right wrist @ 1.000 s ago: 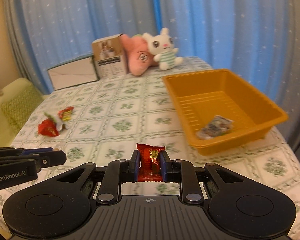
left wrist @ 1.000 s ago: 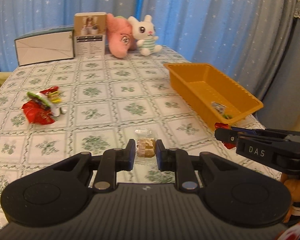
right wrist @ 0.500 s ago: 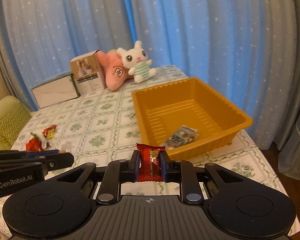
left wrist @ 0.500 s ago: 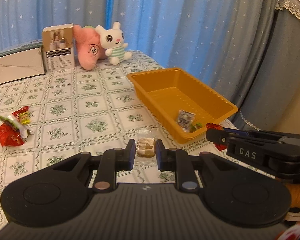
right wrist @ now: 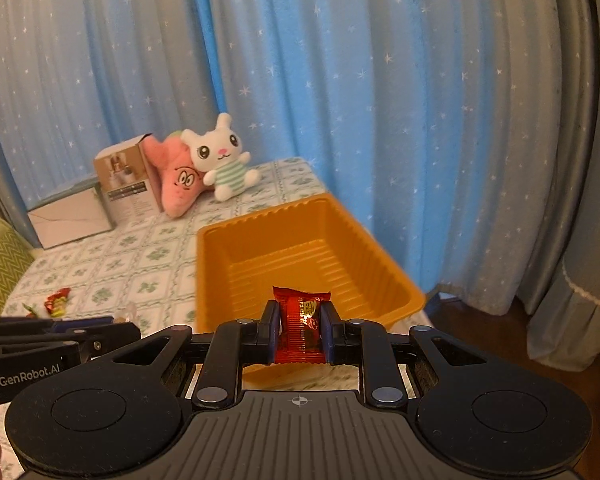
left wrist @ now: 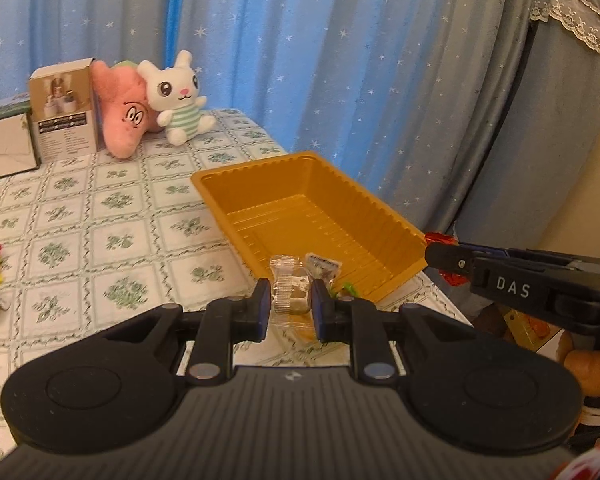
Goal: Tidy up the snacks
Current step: 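Carry both candies over the orange tray and open both tools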
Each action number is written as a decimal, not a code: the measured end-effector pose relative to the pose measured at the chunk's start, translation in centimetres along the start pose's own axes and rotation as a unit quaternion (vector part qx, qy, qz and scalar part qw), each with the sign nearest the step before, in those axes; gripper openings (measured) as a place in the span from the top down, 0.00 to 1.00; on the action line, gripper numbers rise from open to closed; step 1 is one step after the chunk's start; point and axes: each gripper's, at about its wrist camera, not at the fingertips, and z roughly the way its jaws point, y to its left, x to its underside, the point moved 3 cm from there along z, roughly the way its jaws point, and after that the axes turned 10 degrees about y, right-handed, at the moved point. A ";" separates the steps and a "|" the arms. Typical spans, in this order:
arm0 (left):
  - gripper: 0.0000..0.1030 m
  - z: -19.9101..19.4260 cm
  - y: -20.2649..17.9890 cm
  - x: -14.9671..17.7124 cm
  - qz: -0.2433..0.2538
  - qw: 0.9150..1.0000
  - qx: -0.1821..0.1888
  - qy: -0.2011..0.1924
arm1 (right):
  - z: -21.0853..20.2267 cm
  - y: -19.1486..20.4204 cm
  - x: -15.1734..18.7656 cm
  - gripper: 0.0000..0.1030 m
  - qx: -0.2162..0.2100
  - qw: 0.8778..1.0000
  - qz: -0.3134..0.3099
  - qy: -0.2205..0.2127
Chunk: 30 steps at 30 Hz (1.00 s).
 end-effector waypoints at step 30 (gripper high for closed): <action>0.82 9.7 0.2 -7.0 0.023 0.999 0.001 0.026 | 9.1 -3.2 -4.6 0.79 0.014 0.998 -0.035 0.048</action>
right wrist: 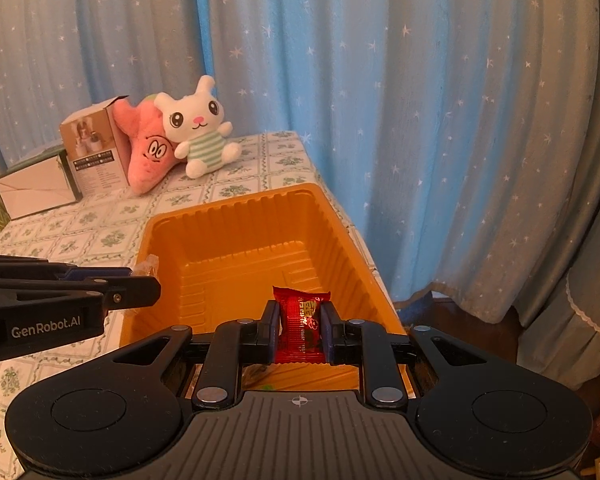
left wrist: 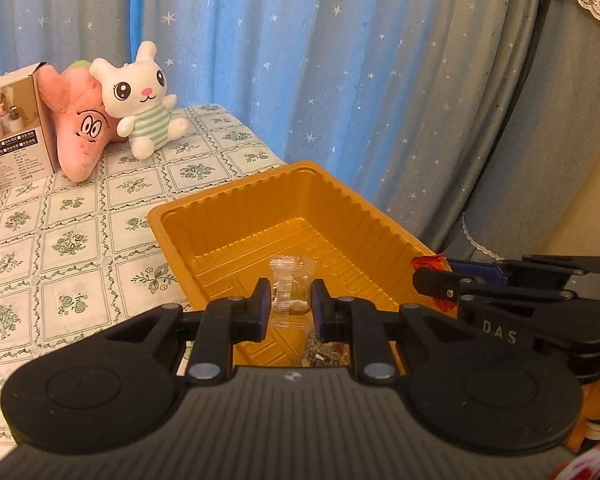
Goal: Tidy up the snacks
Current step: 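Carry both candies over the orange tray and open both tools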
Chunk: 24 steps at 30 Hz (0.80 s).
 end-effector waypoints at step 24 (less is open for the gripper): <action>0.66 0.2 2.5 0.9 0.008 0.999 -0.044 0.004 | 1.8 -0.2 -0.8 0.79 -0.018 1.000 0.017 0.011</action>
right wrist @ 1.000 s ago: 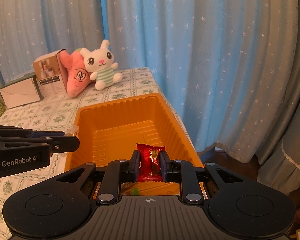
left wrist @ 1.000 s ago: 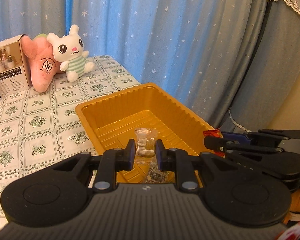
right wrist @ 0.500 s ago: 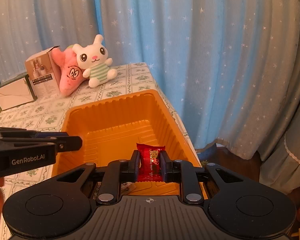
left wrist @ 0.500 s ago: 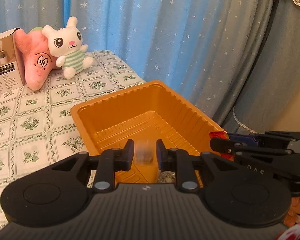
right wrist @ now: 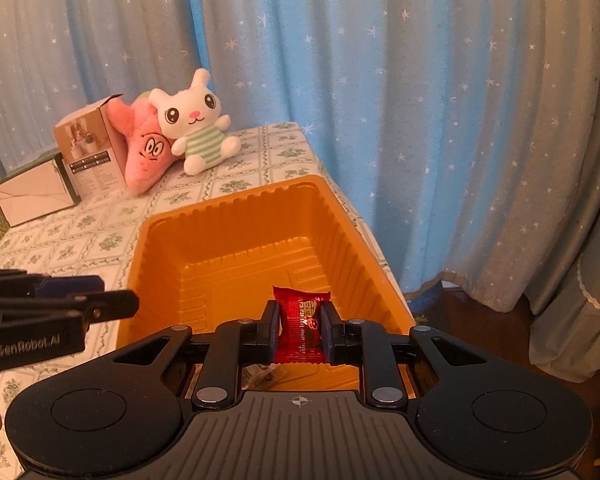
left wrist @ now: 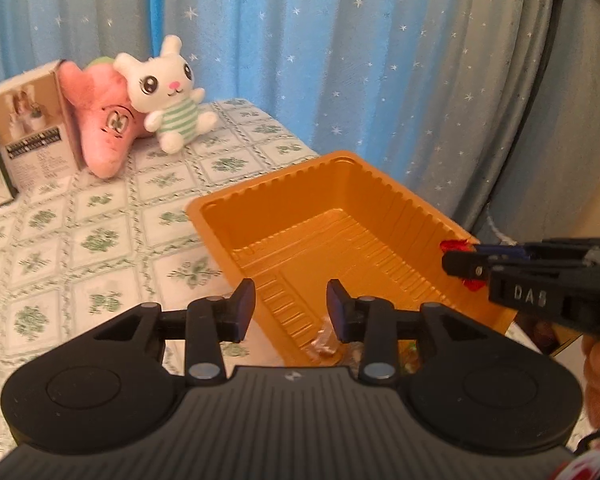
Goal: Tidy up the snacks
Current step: 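Carry both candies over the orange tray and open both tools, then withdraw both tools from the tray toward the remaining snacks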
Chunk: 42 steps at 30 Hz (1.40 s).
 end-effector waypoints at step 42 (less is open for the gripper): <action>0.63 -17.3 5.2 10.2 -0.073 0.995 -0.055 -0.034 | -12.5 11.3 5.2 0.39 -0.041 0.999 -0.017 -0.027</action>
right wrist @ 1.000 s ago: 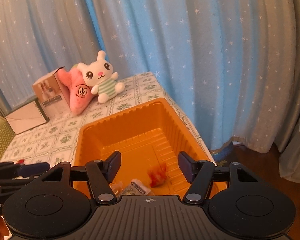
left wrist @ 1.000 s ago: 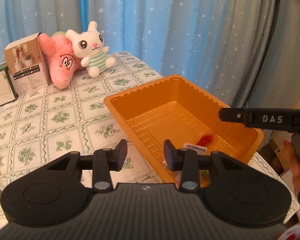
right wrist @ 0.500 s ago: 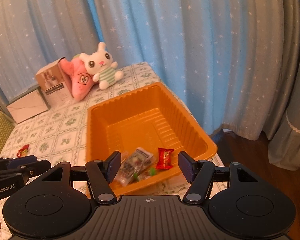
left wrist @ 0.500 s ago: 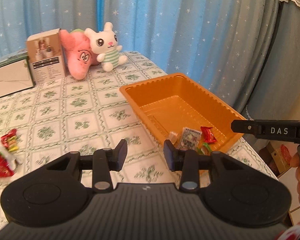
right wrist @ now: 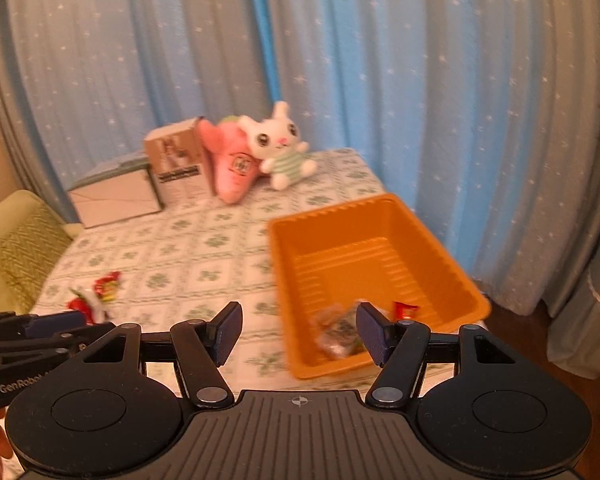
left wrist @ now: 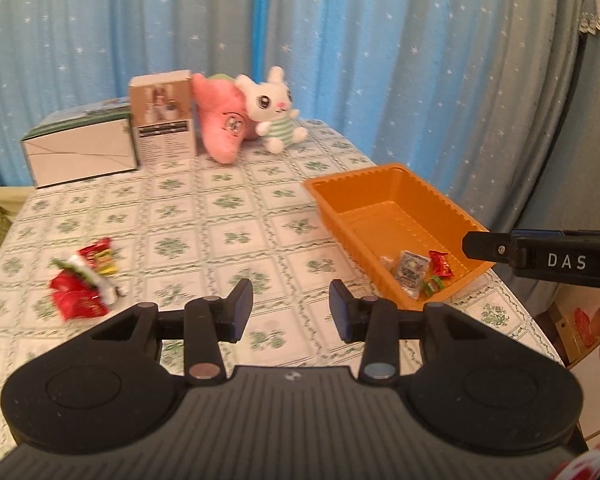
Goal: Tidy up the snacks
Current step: 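Withdraw both tools from the tray toward the remaining snacks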
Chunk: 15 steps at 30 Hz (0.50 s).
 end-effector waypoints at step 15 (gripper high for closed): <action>0.63 -5.6 6.0 2.3 -0.051 0.998 -0.039 -0.014 | -0.6 8.0 1.3 0.39 -0.037 0.998 -0.041 0.004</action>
